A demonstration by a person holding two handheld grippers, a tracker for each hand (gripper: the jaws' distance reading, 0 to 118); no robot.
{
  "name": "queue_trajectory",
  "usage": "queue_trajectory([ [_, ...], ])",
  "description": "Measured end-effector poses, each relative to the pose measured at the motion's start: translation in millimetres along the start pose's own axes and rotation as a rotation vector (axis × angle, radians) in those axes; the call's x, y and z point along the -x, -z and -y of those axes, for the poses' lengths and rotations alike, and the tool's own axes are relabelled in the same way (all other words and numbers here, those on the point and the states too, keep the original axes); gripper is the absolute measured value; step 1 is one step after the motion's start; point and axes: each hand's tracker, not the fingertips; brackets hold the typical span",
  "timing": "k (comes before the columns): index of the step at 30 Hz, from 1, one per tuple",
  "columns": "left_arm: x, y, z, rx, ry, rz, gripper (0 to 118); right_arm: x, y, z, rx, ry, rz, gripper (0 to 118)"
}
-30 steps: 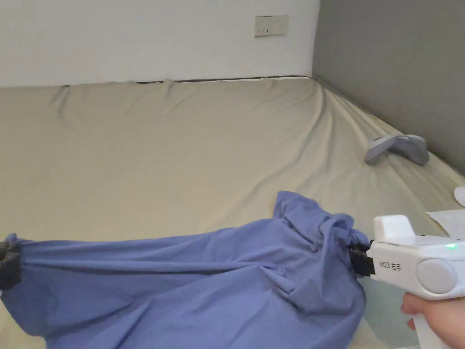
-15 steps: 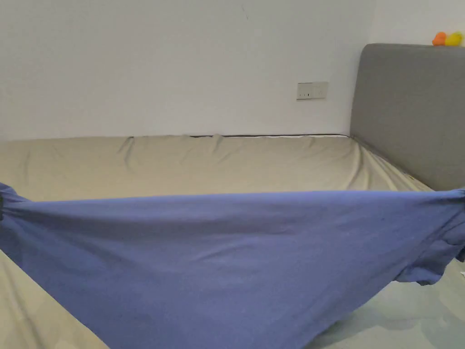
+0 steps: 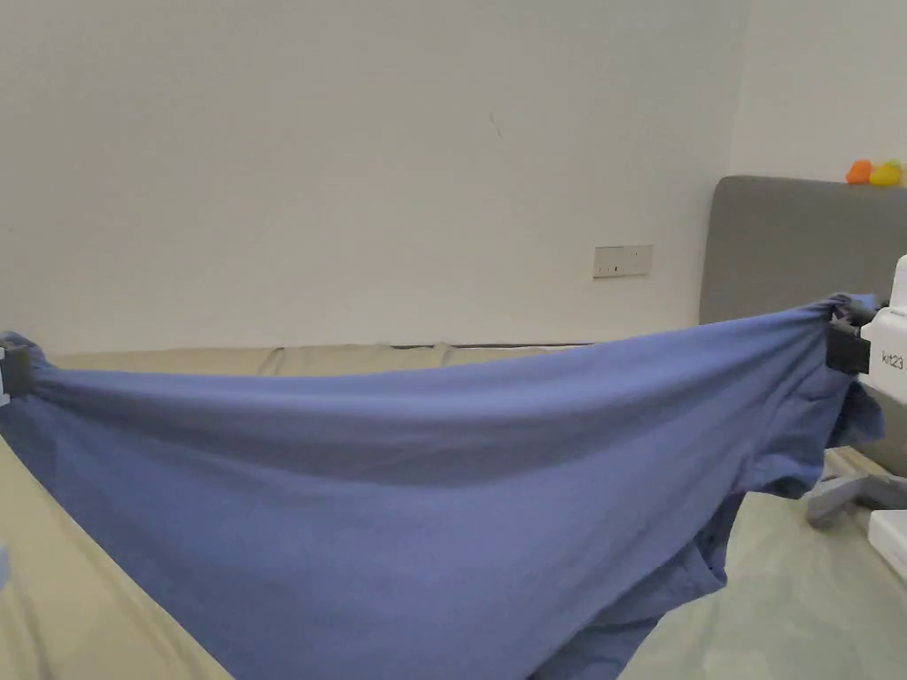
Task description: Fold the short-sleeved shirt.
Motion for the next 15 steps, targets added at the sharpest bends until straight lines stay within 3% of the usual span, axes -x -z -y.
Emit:
queue_trajectory([
  [2, -5.8, 17.1, -17.7, -0.017, 0.025, -0.014, 0, 8.5, 28.8, -15.8, -0.016, -0.046, 0.018, 13],
  [8, -30.5, 77.8, -50.9, -0.069, 0.084, -0.073, 0, 25.6, 113.4, -54.3, -0.082, -0.070, 0.092, 13],
  [15, -62.4, 158.2, -54.2, -0.085, 0.042, -0.101, 0, 50.1, 195.0, -62.3, -0.080, -0.065, 0.135, 13],
])
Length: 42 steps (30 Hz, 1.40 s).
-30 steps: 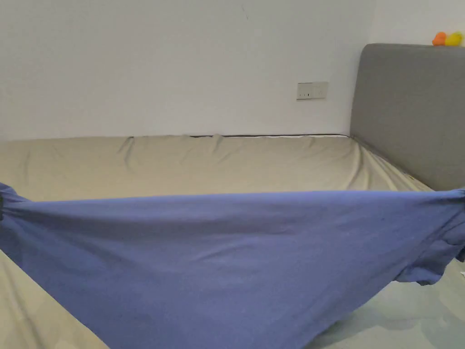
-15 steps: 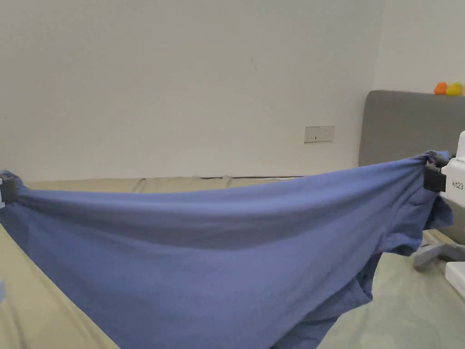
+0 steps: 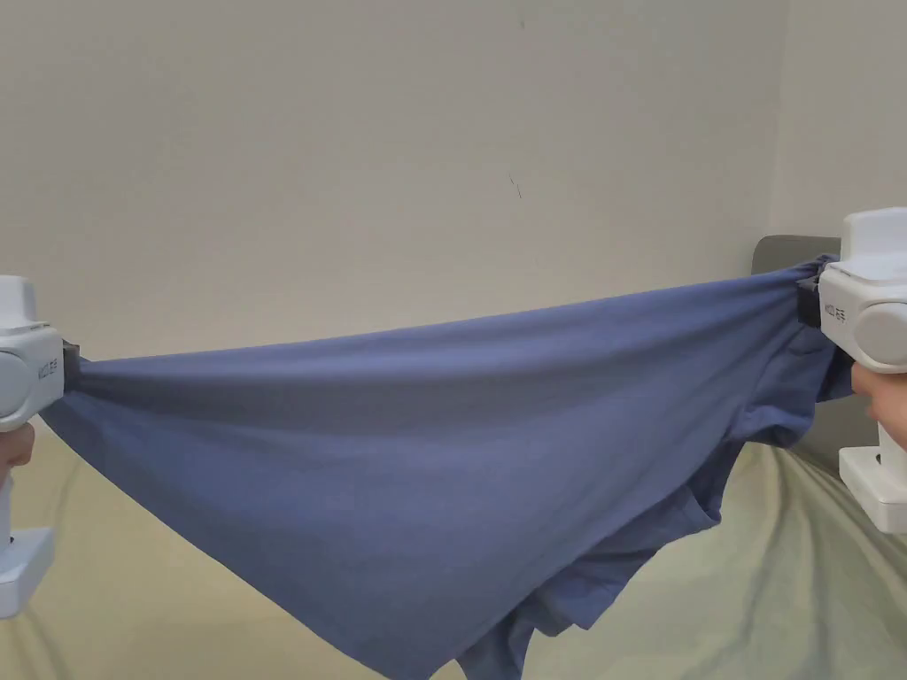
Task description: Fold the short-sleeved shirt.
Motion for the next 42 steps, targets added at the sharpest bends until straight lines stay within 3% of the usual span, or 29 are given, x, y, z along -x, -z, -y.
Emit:
queue_trajectory([
  [6, -35.5, 51.5, 60.5, 0.057, -0.001, 0.001, 0, 25.4, 42.0, 48.5, 0.076, 0.048, -0.006, 13],
  [11, -52.5, 69.6, 126.4, 0.193, -0.001, 0.014, 0, 41.9, 54.6, 117.2, 0.192, 0.028, -0.027, 13],
  [15, -54.9, 64.0, 168.6, 0.251, 0.036, 0.042, 0, 47.2, 41.7, 172.9, 0.302, 0.052, -0.052, 13],
  [17, -53.0, 52.0, 183.9, 0.270, 0.028, 0.056, 0, 48.2, 27.0, 195.6, 0.272, -0.001, -0.028, 13],
  [21, -49.5, 18.4, 208.9, 0.301, 0.074, 0.096, 0, 47.7, -12.9, 232.2, 0.338, 0.000, -0.079, 13],
  [28, -21.4, -55.6, 222.1, 0.342, 0.062, 0.150, 0, 17.2, -102.6, 233.9, 0.341, 0.003, -0.132, 13],
  [41, 63.3, -210.0, 232.0, 0.337, -0.006, 0.226, 0, -74.0, -292.6, 217.8, 0.250, 0.011, -0.169, 13],
  [42, 68.1, -221.1, 236.7, 0.338, 0.002, 0.234, 0, -78.0, -305.3, 223.3, 0.305, 0.037, -0.177, 13],
])
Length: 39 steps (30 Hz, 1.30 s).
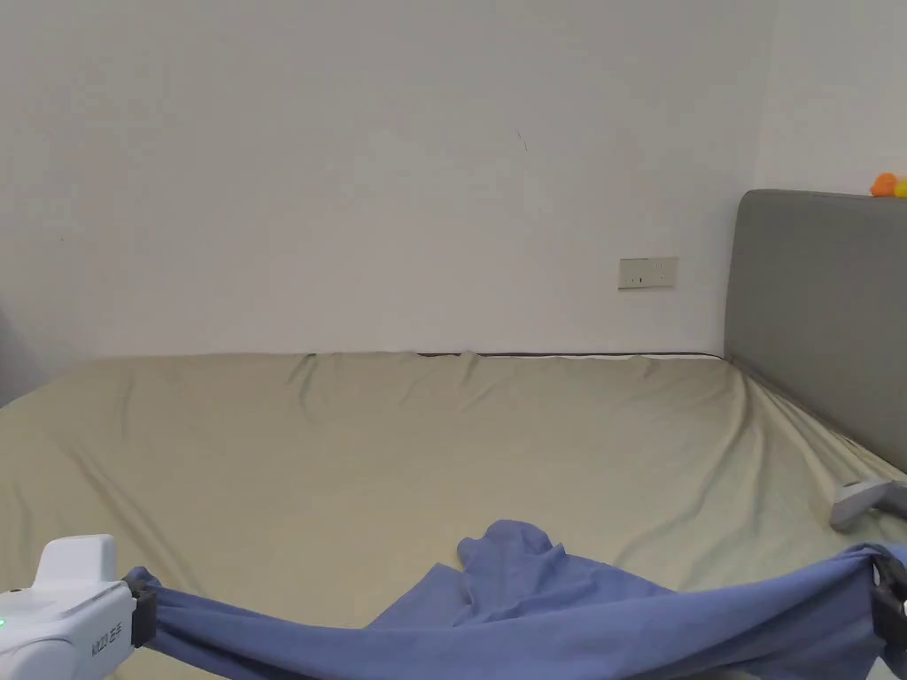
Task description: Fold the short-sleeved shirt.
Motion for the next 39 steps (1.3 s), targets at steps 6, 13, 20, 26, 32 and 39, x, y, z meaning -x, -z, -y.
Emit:
queue_trajectory([
  [6, 7.3, -20.6, 45.7, 0.086, 0.037, 0.044, 0, -2.1, -31.5, 47.4, 0.056, -0.078, -0.017, 13],
  [13, 5.8, 2.8, 98.8, 0.320, 0.093, 0.134, 7, 2.7, -18.9, 94.2, 0.259, -0.114, -0.010, 13],
  [20, 11.0, -10.6, 120.8, 0.341, 0.038, 0.158, 112, 2.5, -23.3, 121.9, 0.406, -0.096, -0.025, 98],
  [26, -1.1, -72.7, 77.8, 0.094, 0.086, 0.072, 57, 24.1, -54.7, 65.0, 0.173, 0.027, -0.113, 93],
  [32, 6.2, -117.3, 65.8, -0.039, -0.051, 0.094, 0, 93.7, -77.1, 8.5, -0.021, 0.026, -0.283, 11],
  [39, 8.5, -78.9, 81.4, 0.137, 0.057, 0.100, 0, 168.3, -71.0, -0.7, 0.002, -0.041, -0.532, 5],
])
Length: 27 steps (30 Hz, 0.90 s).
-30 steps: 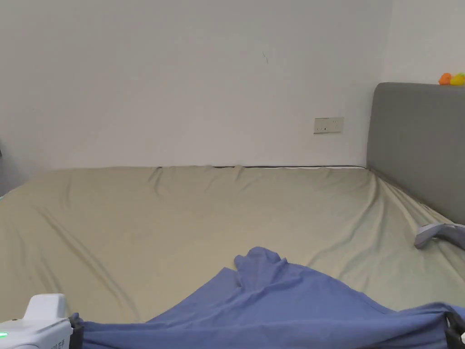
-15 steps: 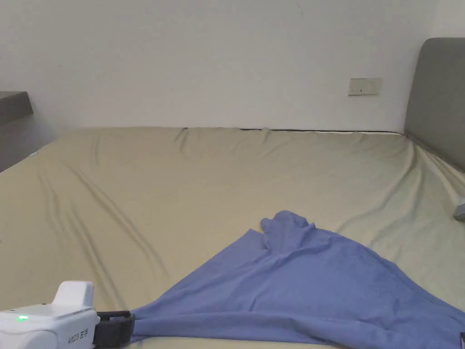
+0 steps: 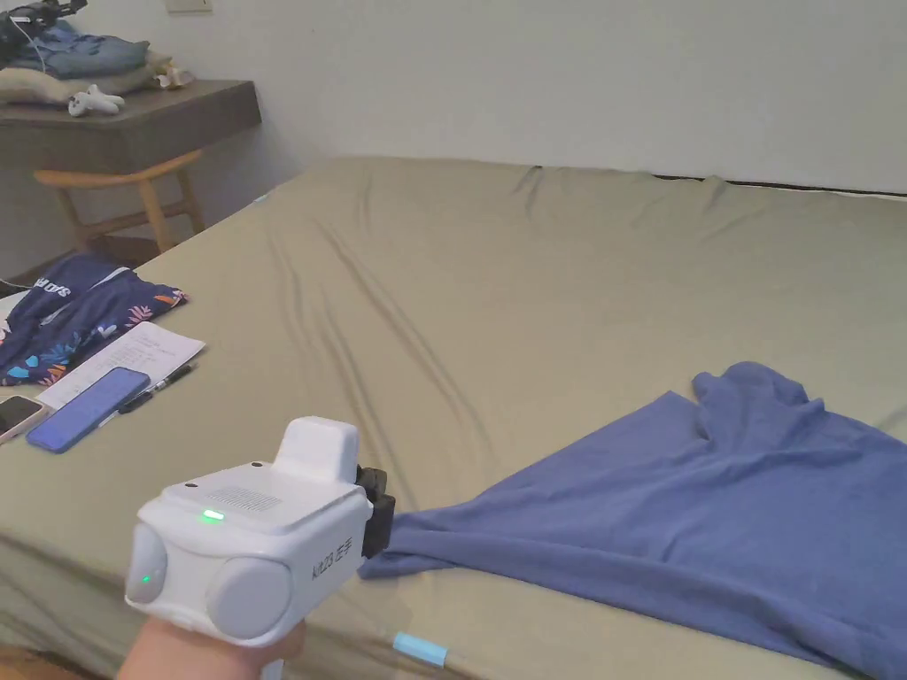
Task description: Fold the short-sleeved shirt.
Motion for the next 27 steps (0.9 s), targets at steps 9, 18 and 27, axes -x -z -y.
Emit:
queue_trajectory([
  [9, 32.6, 142.9, 9.2, 0.389, -0.132, -0.063, 65, -3.9, 28.1, 22.3, 0.045, 0.021, -0.030, 5],
  [18, 14.6, 148.3, 6.7, 0.483, -0.102, 0.028, 0, -20.3, 34.6, 29.0, 0.098, 0.044, -0.006, 5],
  [27, -3.6, 81.2, -12.2, 0.204, -0.026, 0.049, 0, -81.7, 120.4, 11.8, 0.191, -0.034, 0.038, 7],
])
